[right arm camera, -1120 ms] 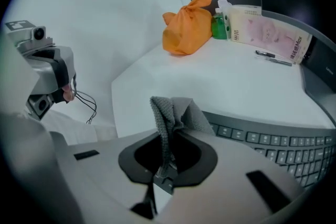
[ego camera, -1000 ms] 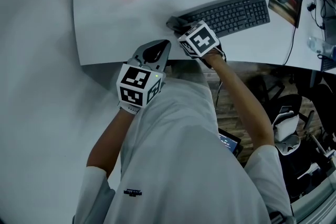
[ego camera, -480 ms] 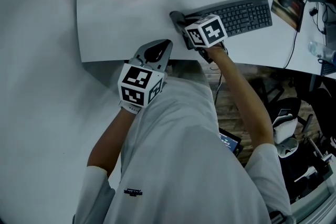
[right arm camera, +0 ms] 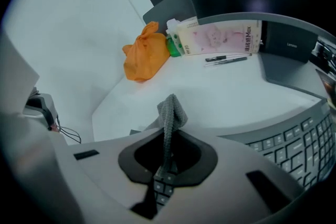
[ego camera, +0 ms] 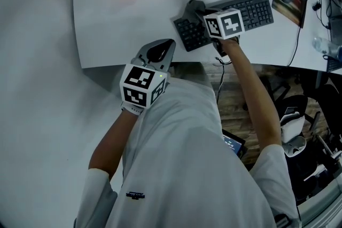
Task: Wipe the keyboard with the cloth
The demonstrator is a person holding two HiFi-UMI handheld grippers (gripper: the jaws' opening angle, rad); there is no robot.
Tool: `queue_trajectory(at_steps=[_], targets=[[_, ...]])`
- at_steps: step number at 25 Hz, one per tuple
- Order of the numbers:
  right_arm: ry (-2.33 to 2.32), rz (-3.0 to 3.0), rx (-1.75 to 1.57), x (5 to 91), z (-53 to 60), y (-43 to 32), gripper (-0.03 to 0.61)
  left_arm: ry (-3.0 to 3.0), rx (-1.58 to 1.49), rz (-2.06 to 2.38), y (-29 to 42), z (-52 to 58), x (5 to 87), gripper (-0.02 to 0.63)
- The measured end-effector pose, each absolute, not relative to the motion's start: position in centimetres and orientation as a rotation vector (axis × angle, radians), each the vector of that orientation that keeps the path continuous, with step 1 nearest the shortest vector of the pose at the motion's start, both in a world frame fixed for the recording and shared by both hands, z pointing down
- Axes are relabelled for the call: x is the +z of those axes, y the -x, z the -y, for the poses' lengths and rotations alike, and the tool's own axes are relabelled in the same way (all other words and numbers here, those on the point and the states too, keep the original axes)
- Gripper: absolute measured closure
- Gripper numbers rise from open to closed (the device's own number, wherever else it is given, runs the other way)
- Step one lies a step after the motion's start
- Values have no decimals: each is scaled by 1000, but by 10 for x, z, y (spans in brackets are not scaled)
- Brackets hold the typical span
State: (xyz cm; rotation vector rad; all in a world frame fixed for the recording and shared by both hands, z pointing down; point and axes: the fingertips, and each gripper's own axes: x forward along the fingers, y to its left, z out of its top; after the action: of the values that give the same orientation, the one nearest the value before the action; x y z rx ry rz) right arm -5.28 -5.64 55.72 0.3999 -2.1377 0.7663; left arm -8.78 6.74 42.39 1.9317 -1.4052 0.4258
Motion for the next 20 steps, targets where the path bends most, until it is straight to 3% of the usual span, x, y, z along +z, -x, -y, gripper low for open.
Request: queue_trajectory(at_steps=[20], targets=[[-701, 2006, 596, 559, 182, -66, 552, -1956, 460, 1364, 73, -44, 422, 595]])
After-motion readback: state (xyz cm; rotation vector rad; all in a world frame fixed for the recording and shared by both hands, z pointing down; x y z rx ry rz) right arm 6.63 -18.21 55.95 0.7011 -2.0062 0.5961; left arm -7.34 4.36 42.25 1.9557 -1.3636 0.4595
